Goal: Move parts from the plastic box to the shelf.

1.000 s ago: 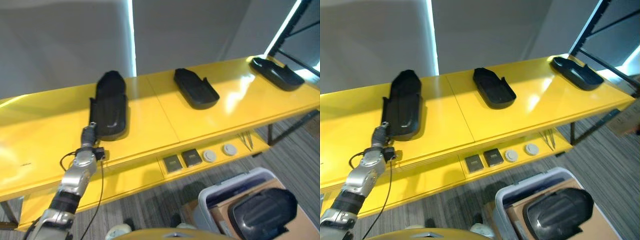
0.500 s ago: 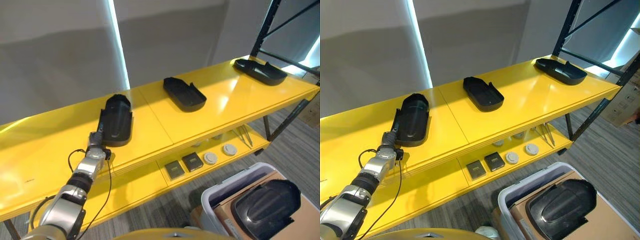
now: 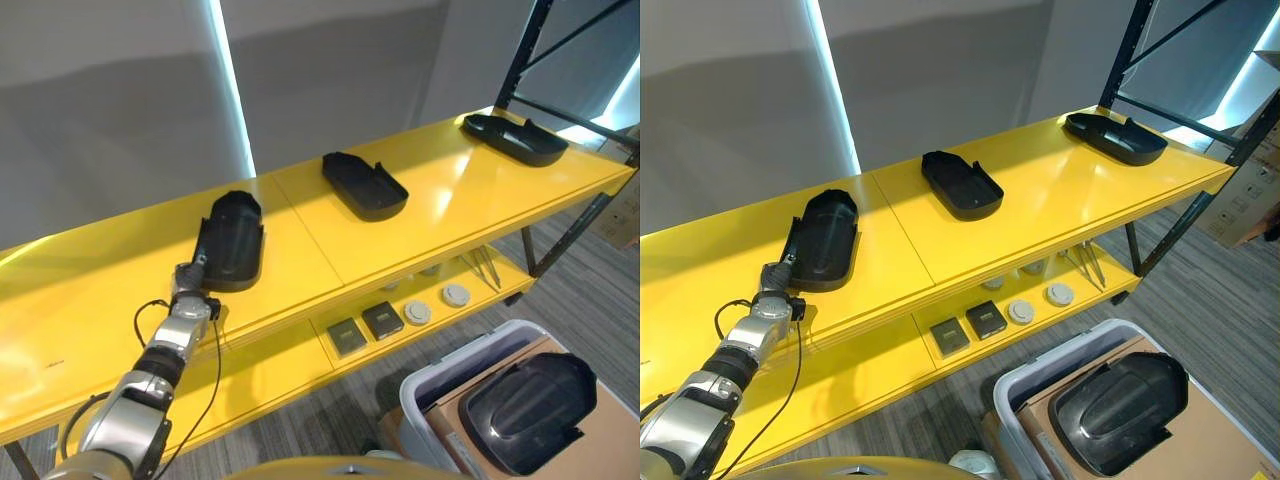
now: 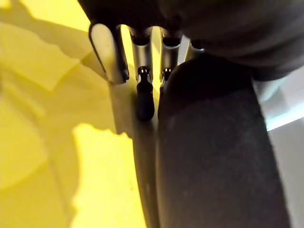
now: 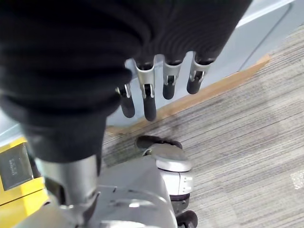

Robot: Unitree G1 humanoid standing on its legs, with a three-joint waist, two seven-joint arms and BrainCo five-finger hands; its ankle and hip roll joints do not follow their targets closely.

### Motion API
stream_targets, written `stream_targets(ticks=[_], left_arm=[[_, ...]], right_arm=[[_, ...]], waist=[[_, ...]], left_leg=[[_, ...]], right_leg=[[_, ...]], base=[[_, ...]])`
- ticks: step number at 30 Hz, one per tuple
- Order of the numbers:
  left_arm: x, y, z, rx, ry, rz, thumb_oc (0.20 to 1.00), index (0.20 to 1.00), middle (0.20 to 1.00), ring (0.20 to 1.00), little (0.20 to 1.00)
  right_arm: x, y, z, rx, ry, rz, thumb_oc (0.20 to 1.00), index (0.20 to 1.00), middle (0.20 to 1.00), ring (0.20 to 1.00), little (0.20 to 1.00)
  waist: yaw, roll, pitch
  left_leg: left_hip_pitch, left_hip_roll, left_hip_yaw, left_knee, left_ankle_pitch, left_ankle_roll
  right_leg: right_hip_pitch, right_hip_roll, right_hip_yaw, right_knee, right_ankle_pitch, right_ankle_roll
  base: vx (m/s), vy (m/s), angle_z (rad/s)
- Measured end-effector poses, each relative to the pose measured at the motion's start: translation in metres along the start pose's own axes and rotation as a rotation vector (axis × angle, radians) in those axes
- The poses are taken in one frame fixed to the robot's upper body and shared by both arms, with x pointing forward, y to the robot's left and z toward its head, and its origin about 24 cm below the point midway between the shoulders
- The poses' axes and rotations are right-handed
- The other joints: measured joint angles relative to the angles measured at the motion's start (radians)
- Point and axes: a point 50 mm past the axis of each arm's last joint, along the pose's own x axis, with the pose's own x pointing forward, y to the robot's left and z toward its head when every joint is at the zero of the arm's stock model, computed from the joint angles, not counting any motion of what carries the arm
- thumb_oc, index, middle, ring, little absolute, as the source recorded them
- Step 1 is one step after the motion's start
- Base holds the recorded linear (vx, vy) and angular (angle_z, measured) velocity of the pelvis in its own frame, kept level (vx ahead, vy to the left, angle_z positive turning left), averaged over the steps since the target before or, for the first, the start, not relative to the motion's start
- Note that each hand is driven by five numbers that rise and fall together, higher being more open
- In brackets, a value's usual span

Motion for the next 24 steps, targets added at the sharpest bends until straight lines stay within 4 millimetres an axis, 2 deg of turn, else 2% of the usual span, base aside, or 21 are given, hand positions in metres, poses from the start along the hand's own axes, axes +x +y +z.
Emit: stream_targets(ticks=[12,13,14,16,17,18,19,22,24], left_arm=[[0.0,0.001,0.002,-0.029,-0.017,0.005,1.0,1.0,1.0,1.0,1.0],[0.002,0.003,0.011,-0.042,-0.048,0.014,1.0,1.0,1.0,1.0,1.0],[0.001,-0.001,0.013,-0.058,-0.059,0.008,1.0,1.0,1.0,1.0,1.0],[0.0,-0.003,0.026,-0.097,-0.11,0.03,1.0,1.0,1.0,1.0,1.0],[0.001,-0.003,0.038,-0.115,-0.141,0.035,1.0,1.0,1.0,1.0,1.0],[0.001,-0.003,0.04,-0.118,-0.147,0.036,1.0,1.0,1.0,1.0,1.0],[0.001,-0.004,0.063,-0.142,-0.207,0.031,1.0,1.0,1.0,1.0,1.0],[-0.001,-0.005,0.068,-0.159,-0.223,0.022,1.0,1.0,1.0,1.0,1.0],[-0.003,-0.009,0.07,-0.169,-0.227,0.011,1.0,1.0,1.0,1.0,1.0]], right_arm=[[0.0,0.0,0.0,0.001,0.001,0.004,1.0,1.0,1.0,1.0,1.0],[0.0,0.0,0.004,0.005,-0.014,0.005,1.0,1.0,1.0,1.0,1.0],[0.0,0.0,0.004,0.024,-0.018,0.005,1.0,1.0,1.0,1.0,1.0],[0.0,-0.005,0.013,0.096,-0.064,0.007,1.0,1.0,1.0,1.0,1.0],[0.0,-0.007,0.023,0.113,-0.098,0.009,1.0,1.0,1.0,1.0,1.0],[0.0,-0.007,0.024,0.115,-0.101,0.009,1.0,1.0,1.0,1.0,1.0],[0.0,-0.005,0.043,0.156,-0.164,0.019,1.0,1.0,1.0,1.0,1.0],[-0.001,0.003,0.057,0.163,-0.214,0.046,1.0,1.0,1.0,1.0,1.0],[-0.001,0.006,0.06,0.163,-0.219,0.052,1.0,1.0,1.0,1.0,1.0]], waist=[[0.004,-0.003,0.002],[0.003,-0.002,0.033],[-0.002,-0.004,0.034],[-0.004,-0.007,0.045],[-0.006,-0.013,0.062],[-0.007,-0.013,0.067],[-0.017,-0.031,0.121],[-0.029,-0.054,0.139],[-0.026,-0.064,0.146]], left_leg=[[0.002,0.0,-0.001,-0.011,0.005,-0.002],[0.009,0.002,-0.002,-0.012,0.004,-0.002],[0.003,0.0,-0.007,-0.006,0.005,-0.001],[-0.059,-0.001,-0.014,0.046,-0.009,0.004],[-0.085,-0.004,-0.023,0.079,-0.013,0.008],[-0.088,-0.005,-0.024,0.084,-0.014,0.01],[-0.097,-0.021,-0.022,0.112,-0.033,0.031],[-0.08,-0.03,-0.018,0.108,-0.036,0.031],[-0.069,-0.031,-0.018,0.097,-0.036,0.031]], right_leg=[[0.003,0.003,-0.003,-0.009,0.0,0.0],[0.024,0.008,-0.005,-0.031,0.001,0.0],[0.014,0.007,0.003,-0.019,0.001,0.002],[-0.085,-0.012,0.028,0.092,-0.045,0.002],[-0.115,-0.026,0.03,0.129,-0.056,0.002],[-0.119,-0.027,0.031,0.134,-0.056,0.003],[-0.142,-0.048,0.048,0.188,-0.065,0.015],[-0.131,-0.055,0.069,0.178,-0.064,0.018],[-0.115,-0.049,0.074,0.158,-0.06,0.025]], base=[[0.0,0.0,0.0],[-0.01,0.038,0.0],[-0.04,0.13,-0.02],[-0.04,0.223,0.01],[0.02,0.197,0.06],[0.07,0.158,0.02],[0.07,0.09,-0.04],[0.08,0.007,-0.04],[0.06,-0.036,0.01]])
